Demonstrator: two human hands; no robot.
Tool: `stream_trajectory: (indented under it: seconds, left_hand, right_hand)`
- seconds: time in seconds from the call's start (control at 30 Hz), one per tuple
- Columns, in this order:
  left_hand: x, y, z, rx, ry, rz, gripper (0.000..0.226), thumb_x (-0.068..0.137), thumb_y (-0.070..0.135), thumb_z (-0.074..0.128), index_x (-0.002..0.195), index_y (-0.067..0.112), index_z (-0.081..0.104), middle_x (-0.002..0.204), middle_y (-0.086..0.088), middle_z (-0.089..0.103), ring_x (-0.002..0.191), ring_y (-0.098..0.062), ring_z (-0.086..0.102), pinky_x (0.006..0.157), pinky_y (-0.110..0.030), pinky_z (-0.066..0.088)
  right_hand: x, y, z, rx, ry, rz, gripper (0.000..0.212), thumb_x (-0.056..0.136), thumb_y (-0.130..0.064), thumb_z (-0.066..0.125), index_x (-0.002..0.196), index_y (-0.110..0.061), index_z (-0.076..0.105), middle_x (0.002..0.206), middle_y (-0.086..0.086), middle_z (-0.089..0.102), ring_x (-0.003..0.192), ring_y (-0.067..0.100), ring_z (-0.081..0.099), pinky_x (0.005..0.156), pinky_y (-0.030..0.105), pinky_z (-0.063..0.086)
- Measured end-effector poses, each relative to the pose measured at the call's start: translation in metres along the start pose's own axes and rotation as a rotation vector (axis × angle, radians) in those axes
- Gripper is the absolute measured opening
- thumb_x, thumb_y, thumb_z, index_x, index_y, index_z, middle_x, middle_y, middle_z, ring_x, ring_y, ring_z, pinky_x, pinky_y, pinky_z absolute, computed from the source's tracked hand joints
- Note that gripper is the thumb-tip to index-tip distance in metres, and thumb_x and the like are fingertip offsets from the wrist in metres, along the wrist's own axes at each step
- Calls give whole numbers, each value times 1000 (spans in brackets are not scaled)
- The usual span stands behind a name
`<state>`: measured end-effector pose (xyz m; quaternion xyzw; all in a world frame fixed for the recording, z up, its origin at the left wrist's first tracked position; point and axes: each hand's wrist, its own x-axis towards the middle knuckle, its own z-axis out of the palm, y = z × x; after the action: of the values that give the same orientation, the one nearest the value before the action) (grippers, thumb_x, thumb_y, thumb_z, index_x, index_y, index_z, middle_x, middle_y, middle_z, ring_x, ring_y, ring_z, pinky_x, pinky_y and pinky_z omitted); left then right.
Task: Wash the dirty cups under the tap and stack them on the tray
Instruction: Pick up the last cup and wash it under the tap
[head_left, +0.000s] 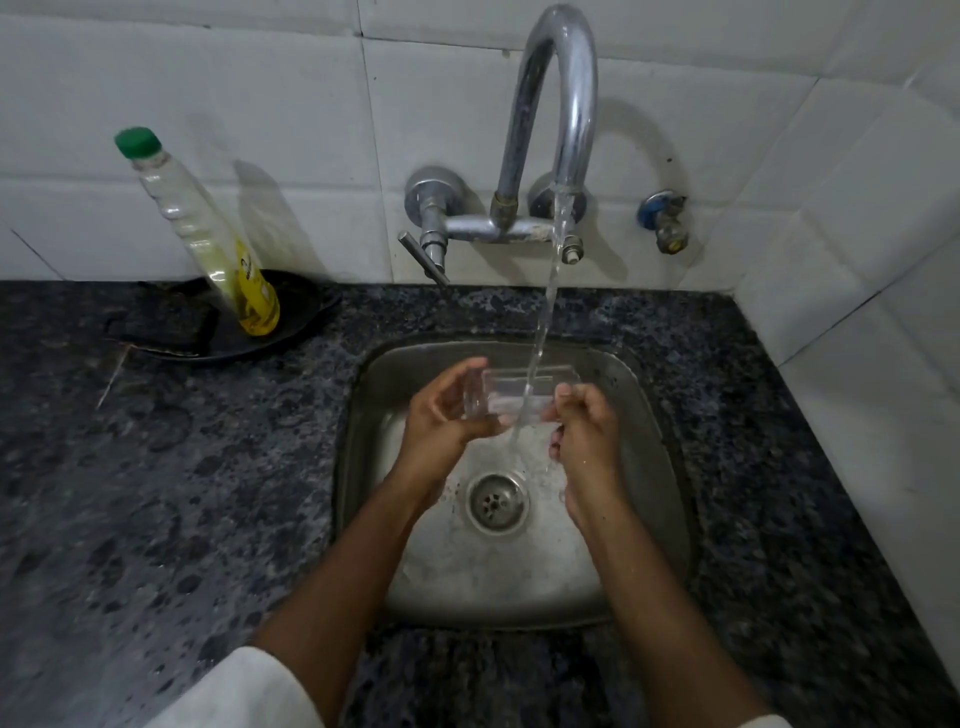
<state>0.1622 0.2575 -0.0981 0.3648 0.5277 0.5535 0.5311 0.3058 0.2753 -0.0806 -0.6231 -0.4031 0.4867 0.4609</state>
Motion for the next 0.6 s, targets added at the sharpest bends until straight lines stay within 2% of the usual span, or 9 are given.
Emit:
stream_trajectory:
  seconds: [0.03,0.1,0.17,0.23,0.3,0.37,0.5,0.57,0.6]
  left_hand:
    - [-3,-9,-1,-84,-12,-98,65,71,-17,73,125,18,62,122,-6,68,103,-18,68,93,-45,56]
    - [-10,-23,3,-138,-49,-205,64,73,-18,71,125,17,61,122,-9,68,105,-23,68,92,-50,56]
    - [-13,-27,14,-98,-54,-185,58,73,-12,75,124,12,59,119,-13,69,106,-27,68,79,-43,61]
    - [-9,-25,23,-66,-24,-145,52,76,-11,73,122,8,58,117,-15,70,103,-26,69,70,-36,61]
    - [-4,-25,26,-44,-17,-119,54,75,-14,71,122,10,57,118,-12,69,107,-28,67,77,-43,61]
    - [-3,-26,25,-44,-31,-122,58,73,-12,73,122,14,57,120,-9,69,110,-27,66,81,-42,61]
    - [-3,-21,17,-57,-15,-136,63,67,-13,76,122,14,59,123,-7,66,112,-25,65,86,-43,59]
    - [-3,-12,12,-138,-5,-129,64,67,-19,72,121,12,59,120,-8,65,106,-25,65,84,-41,60]
    - [-3,-6,10,-204,-11,-121,64,68,-21,71,121,12,59,115,-7,66,102,-24,65,81,-37,60]
  right_hand:
    - [-2,-5,-4,-186,-25,-177,17,96,-25,54,80,-22,56,74,-5,62,62,8,54,60,28,42]
    - [-11,-16,-6,-527,-90,-526,20,95,-22,56,76,-24,54,73,-7,60,67,12,55,59,30,40]
    - [-22,-23,-3,-771,-121,-758,18,94,-25,54,76,-22,56,73,-4,59,68,16,53,55,29,33]
    - [-26,-24,-4,-923,-129,-845,11,91,-24,57,84,-17,62,81,0,64,74,21,56,59,27,36]
    - [-27,-25,-5,-1036,-138,-876,7,89,-20,61,93,-16,65,90,3,68,80,24,59,58,29,42]
    - [-27,-26,-4,-1100,-128,-898,7,88,-19,64,94,-15,65,91,4,69,79,25,60,56,31,46]
    - [-25,-26,-6,-804,-55,-828,12,95,-23,55,90,-15,64,86,3,65,74,20,58,58,33,47]
    - [-16,-19,-3,-493,-36,-598,18,97,-25,51,82,-19,58,78,1,62,67,19,58,58,34,47]
    - [-9,-17,0,-279,-24,-405,20,98,-24,51,79,-20,55,74,1,60,61,17,56,55,33,47]
